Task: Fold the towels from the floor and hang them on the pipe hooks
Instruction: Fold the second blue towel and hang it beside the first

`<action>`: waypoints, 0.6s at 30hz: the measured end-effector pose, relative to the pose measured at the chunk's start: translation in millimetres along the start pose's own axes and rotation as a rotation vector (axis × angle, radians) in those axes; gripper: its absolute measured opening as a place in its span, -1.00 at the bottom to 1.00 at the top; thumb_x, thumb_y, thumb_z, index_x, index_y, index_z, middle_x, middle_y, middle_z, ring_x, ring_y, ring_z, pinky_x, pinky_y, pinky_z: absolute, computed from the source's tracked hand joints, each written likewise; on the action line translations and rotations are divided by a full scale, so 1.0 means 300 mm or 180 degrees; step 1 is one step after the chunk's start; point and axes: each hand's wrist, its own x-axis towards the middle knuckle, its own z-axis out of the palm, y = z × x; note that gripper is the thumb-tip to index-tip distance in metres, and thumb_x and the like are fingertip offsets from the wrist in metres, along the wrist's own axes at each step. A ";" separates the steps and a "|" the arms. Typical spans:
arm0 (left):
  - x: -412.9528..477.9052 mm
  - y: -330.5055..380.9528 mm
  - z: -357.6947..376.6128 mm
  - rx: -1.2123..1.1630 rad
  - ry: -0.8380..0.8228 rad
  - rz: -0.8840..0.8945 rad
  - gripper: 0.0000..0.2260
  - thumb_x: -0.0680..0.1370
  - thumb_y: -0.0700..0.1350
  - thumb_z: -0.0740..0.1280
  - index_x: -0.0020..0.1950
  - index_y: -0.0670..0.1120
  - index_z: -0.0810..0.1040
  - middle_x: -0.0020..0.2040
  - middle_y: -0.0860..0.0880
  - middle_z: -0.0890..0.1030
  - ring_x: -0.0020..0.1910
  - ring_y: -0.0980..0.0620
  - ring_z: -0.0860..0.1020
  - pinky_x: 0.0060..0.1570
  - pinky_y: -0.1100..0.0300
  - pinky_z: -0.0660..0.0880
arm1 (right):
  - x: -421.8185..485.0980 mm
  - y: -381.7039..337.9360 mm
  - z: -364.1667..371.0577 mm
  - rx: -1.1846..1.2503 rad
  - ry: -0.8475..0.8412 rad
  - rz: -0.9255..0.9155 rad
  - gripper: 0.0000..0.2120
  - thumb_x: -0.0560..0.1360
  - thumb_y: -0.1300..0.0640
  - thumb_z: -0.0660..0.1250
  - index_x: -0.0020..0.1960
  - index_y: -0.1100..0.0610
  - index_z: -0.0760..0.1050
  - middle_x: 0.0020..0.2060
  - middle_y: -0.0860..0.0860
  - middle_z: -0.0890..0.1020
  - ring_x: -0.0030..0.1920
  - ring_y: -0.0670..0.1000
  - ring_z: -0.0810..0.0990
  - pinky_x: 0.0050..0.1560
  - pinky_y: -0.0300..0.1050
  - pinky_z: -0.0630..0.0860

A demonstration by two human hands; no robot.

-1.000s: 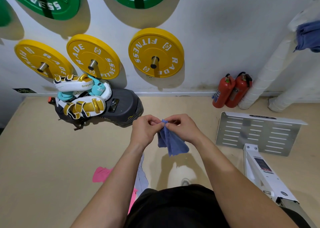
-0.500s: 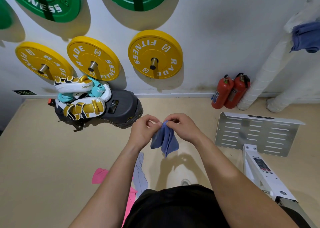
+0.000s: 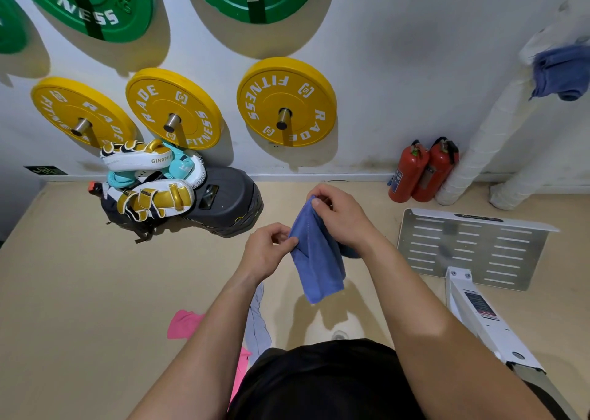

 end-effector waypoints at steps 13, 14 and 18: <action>-0.075 -0.142 -0.032 0.0282 0.0154 -0.0668 -0.91 0.47 -0.19 0.46 -0.17 0.00 0.63 -0.33 0.07 0.61 -0.40 0.17 0.49 -0.37 0.38 0.37 | -0.002 0.050 -0.080 -0.0330 0.0843 0.0253 -0.82 0.59 0.13 0.17 -0.10 -0.07 0.48 -0.13 -0.15 0.59 -0.08 -0.04 0.56 -0.08 -0.05 0.49; -0.076 -0.152 -0.040 0.0308 0.0187 -0.0698 -0.92 0.47 -0.18 0.46 -0.17 -0.01 0.63 -0.32 0.07 0.61 -0.38 0.14 0.50 -0.37 0.34 0.38 | 0.000 0.060 -0.087 -0.0423 0.0929 0.0312 -0.82 0.59 0.13 0.16 -0.09 -0.08 0.47 -0.11 -0.13 0.59 -0.07 -0.03 0.56 -0.09 -0.05 0.46; -0.081 -0.180 -0.075 0.0461 0.0399 -0.0828 -0.94 0.48 -0.16 0.46 -0.16 -0.02 0.63 -0.26 0.04 0.63 -0.31 0.07 0.52 -0.30 0.23 0.41 | 0.011 0.099 -0.100 -0.0743 0.1188 0.0577 -0.84 0.61 0.09 0.14 -0.05 -0.08 0.48 -0.05 -0.10 0.61 -0.05 0.00 0.54 -0.09 -0.07 0.38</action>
